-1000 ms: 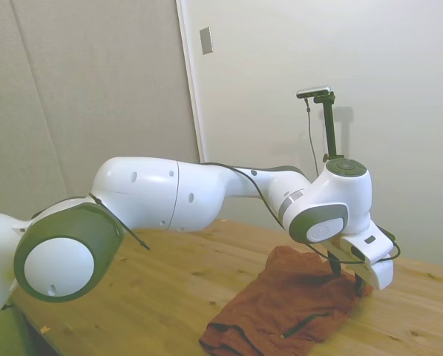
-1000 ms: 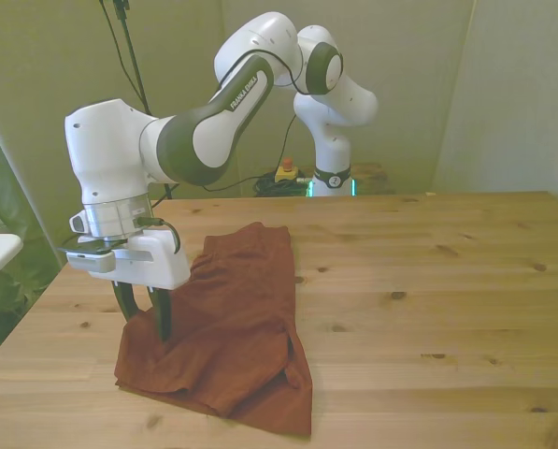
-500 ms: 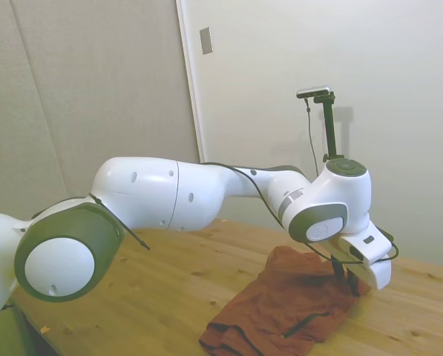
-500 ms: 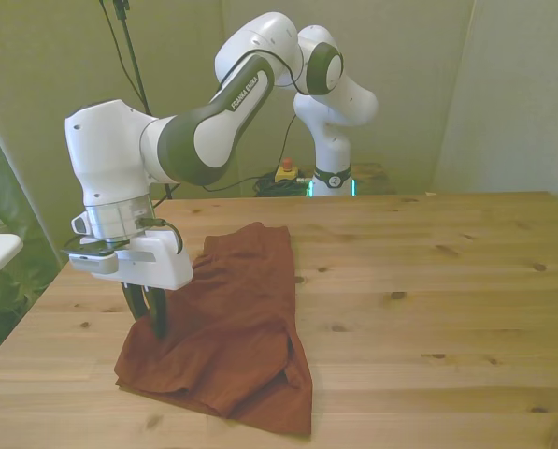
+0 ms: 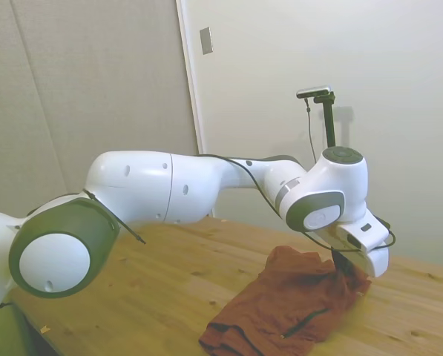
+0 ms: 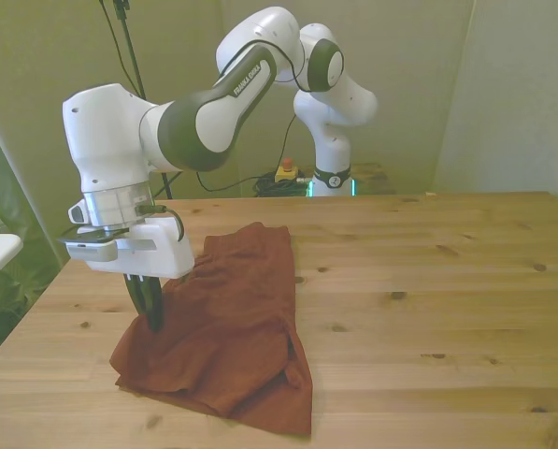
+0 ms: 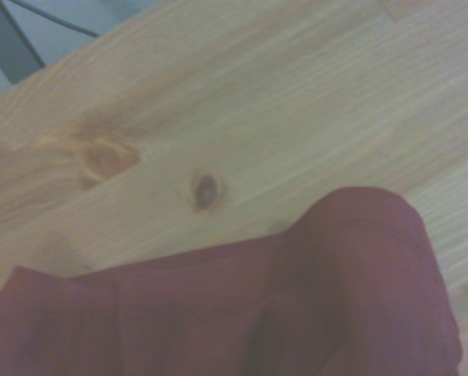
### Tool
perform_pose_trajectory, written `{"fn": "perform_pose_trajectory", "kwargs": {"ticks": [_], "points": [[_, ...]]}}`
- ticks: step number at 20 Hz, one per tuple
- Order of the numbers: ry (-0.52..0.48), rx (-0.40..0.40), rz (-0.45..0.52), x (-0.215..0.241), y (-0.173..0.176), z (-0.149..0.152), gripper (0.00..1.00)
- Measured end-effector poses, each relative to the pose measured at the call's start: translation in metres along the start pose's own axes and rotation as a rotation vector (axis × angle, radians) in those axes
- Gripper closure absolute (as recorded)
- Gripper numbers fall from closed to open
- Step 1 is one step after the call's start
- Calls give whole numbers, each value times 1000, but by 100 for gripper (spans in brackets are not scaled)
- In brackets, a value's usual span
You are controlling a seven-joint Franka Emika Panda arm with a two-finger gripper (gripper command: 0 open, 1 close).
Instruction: Unfold the shorts
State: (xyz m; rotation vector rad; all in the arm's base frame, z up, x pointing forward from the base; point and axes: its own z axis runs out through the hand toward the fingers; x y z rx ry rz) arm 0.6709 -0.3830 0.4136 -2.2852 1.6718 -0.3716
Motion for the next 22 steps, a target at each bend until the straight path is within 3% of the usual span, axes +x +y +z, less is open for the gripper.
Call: {"fn": "perform_pose_trajectory", "kwargs": {"ticks": [11,19,22], "points": [[4,22,-205,-131,-55,-73,100],[29,56,-306,-255,-92,-93,100],[26,46,-331,-270,-98,-89,100]]}}
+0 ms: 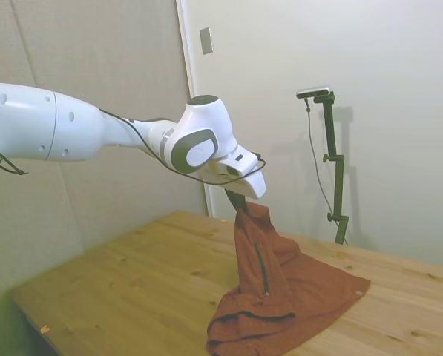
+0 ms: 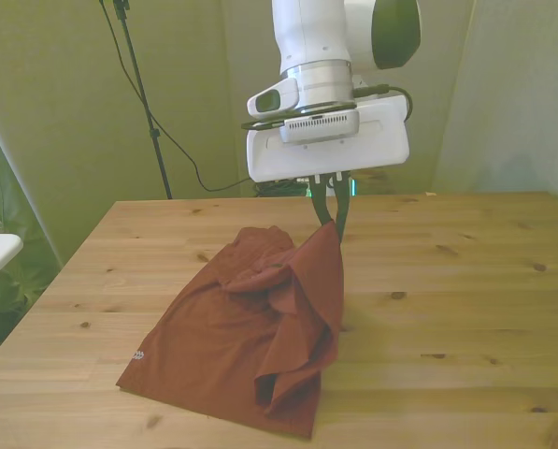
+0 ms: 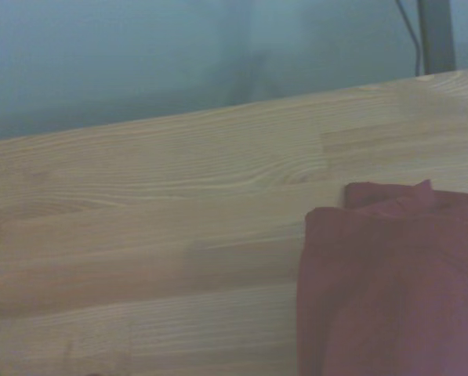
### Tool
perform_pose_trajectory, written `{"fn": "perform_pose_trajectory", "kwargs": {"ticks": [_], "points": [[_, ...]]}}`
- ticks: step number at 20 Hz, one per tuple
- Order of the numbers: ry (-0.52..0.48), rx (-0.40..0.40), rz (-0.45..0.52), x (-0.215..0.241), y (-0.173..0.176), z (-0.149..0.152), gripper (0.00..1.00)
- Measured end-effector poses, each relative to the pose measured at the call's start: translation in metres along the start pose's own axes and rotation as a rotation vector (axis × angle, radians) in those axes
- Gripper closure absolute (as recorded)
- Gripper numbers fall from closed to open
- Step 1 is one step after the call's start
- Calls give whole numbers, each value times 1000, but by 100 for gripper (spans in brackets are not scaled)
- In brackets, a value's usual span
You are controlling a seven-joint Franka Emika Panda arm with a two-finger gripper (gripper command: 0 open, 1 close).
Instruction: Unfold the shorts
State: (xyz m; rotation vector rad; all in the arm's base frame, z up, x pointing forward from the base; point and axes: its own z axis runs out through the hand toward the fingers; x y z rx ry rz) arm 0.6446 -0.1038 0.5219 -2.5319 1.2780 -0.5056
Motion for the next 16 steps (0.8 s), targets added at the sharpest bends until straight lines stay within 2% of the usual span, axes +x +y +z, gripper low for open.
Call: {"fn": "perform_pose_trajectory", "kwargs": {"ticks": [7,13,14,16], "points": [[1,-17,-47,-61,-50,21,100],[-9,-80,-93,-106,-69,71,100],[-11,-91,-100,-111,-70,78,0],[-17,-109,-111,-121,-72,89,0]]}}
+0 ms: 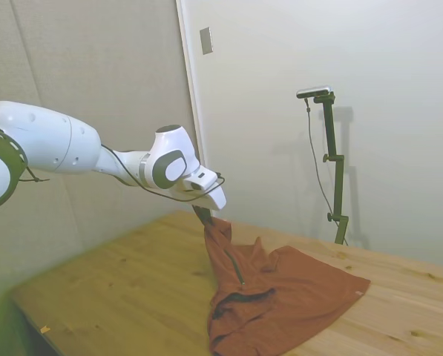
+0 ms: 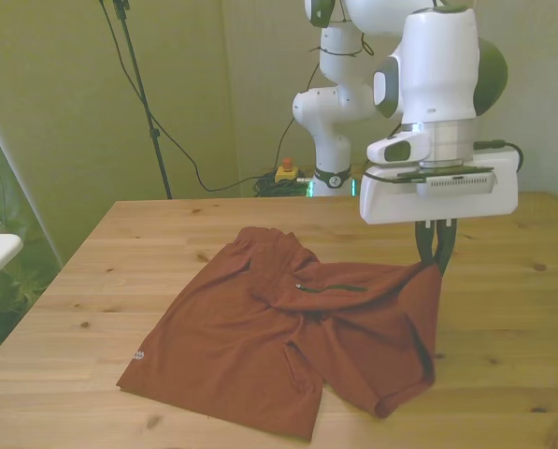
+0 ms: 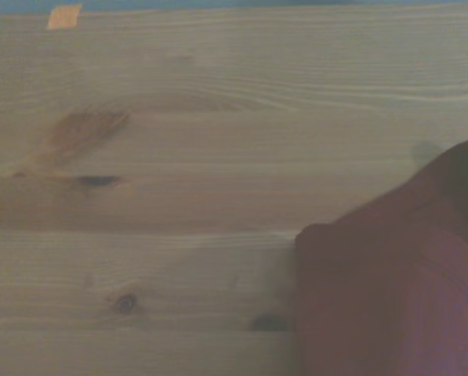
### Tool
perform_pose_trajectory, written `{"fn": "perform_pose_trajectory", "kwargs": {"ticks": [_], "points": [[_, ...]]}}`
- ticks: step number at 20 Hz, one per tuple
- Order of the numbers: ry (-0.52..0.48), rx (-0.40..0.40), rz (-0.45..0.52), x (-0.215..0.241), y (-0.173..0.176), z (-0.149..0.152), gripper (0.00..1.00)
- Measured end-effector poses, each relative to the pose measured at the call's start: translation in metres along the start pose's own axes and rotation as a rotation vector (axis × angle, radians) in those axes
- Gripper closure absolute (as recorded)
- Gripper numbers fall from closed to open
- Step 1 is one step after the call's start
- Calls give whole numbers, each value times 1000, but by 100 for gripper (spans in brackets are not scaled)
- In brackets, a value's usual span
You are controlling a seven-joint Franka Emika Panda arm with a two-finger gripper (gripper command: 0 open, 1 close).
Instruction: Unfold the shorts
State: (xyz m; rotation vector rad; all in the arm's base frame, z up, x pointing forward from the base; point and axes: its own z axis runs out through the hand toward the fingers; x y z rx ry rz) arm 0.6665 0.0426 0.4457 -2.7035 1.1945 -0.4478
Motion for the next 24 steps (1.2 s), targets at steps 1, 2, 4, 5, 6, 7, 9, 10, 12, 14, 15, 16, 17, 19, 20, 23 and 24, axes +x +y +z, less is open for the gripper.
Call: {"fn": "perform_pose_trajectory", "kwargs": {"ticks": [1,2,4,5,6,7,9,10,12,14,15,16,17,19,20,23,24], "points": [[-5,-8,-6,-5,-2,5,0],[-10,-16,-14,-9,-4,10,0],[-13,-41,-35,-19,-8,20,0],[-14,-50,-44,-24,-11,24,0],[-15,-56,-52,-29,-14,28,0],[-15,-62,-60,-35,-17,31,0],[-15,-67,-79,-47,-24,33,0],[-19,-67,-87,-52,-28,33,0],[-26,-70,-97,-59,-31,31,0],[-30,-79,-94,-58,-30,26,0],[-31,-84,-91,-55,-27,21,0],[-32,-90,-87,-51,-24,14,0],[-33,-95,-85,-47,-20,7,0],[-31,-100,-87,-38,-9,-10,0],[-29,-103,-92,-33,-1,-19,0],[-13,-111,-101,-16,26,-43,0],[-7,-120,-105,-10,36,-50,0]]}}
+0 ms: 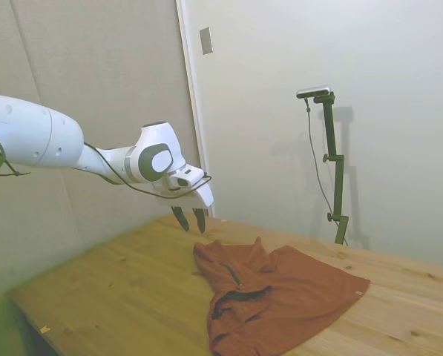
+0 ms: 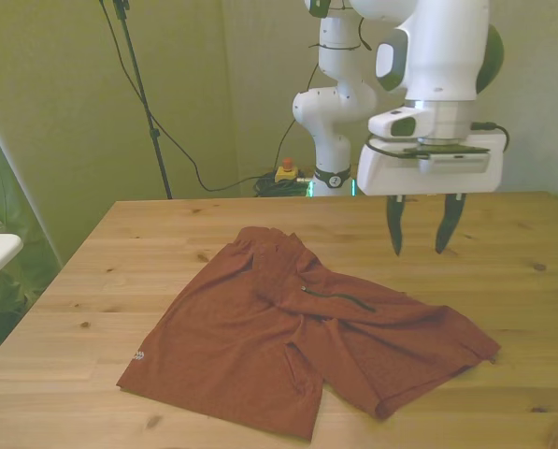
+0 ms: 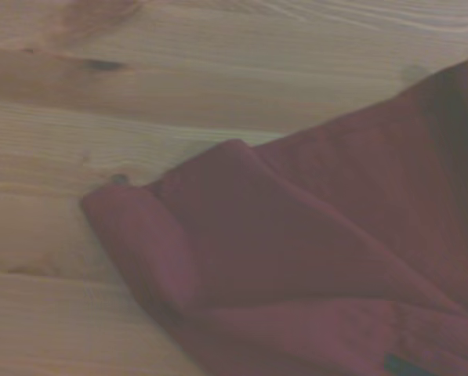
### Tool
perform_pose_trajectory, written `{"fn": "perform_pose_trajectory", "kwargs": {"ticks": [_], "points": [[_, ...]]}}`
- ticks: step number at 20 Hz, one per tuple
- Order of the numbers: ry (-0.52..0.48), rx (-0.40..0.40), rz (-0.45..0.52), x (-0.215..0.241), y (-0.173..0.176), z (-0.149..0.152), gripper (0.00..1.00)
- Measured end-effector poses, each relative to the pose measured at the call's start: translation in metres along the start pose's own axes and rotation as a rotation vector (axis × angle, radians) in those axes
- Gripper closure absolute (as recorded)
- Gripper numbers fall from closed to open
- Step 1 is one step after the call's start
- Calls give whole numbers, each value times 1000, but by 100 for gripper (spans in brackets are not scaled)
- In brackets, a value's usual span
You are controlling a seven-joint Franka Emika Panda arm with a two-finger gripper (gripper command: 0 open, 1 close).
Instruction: Unfold the shorts
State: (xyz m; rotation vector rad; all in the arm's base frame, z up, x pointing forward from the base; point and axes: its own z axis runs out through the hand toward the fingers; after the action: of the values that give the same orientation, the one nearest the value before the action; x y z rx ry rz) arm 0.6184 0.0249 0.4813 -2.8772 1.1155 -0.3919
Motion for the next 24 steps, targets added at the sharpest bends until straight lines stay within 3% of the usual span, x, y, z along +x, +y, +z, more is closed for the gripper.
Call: {"fn": "perform_pose_trajectory", "kwargs": {"ticks": [4,8,9,14,18,24], "points": [[27,-38,-12,21,51,-18,0],[39,-86,-4,40,102,-12,0],[66,-99,21,55,131,-4,0],[51,-115,-24,57,130,8,0],[40,-134,-63,85,153,20,0],[-71,-78,-165,130,184,54,0]]}}
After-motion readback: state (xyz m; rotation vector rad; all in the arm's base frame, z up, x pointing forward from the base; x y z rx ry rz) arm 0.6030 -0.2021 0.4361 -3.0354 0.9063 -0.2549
